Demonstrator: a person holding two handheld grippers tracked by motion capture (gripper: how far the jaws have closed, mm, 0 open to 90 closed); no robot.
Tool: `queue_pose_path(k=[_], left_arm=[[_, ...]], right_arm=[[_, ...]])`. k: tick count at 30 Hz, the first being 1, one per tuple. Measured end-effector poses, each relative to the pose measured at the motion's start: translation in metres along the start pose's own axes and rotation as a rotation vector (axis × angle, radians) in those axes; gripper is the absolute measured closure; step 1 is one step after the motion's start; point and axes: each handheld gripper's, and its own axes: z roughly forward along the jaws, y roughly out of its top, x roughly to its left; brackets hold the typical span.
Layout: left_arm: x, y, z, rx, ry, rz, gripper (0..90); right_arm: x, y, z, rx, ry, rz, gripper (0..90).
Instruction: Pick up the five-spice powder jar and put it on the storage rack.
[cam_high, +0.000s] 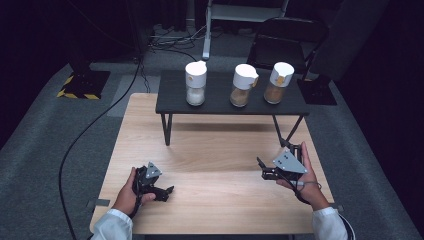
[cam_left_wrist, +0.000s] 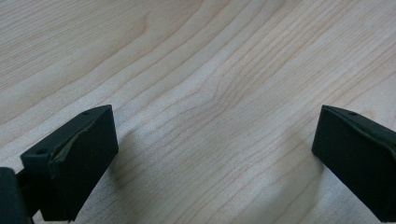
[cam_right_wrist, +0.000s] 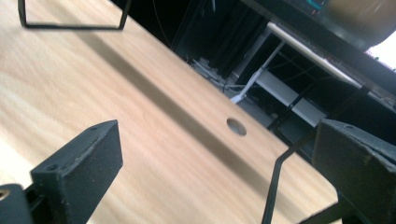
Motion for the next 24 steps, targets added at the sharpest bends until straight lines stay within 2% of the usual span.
queue_pose_path(k=[7,10,12,14,17,24], left_arm=[[0.000,0.000,0.000,-0.001,-0.001,-0.002,0.0],[0.000,0.000,0.000,0.000,-0.001,-0.002,0.0],[0.000,0.000,0.000,0.000,0.000,-0.002,0.0],[0.000,0.000,0.000,0.000,-0.001,-0.002,0.0],[0.000,0.000,0.000,0.000,0.000,0.000,0.0],[0.000,0.000,0.000,0.000,0.000,0.000,0.0]], right_arm=[[0.006,-0.015,0.002,0.067,0.014,-0.009,1.4],[0.006,-0.021,0.002,0.100,0.021,0.001,1.4],[0.008,-0.025,0.002,0.117,0.014,-0.010,1.4],[0.008,-0.029,0.002,0.131,0.021,0.003,1.4],[0.010,-0.033,0.002,0.157,0.020,-0.008,1.4],[0.009,-0.042,0.003,0.191,0.026,0.019,1.5]])
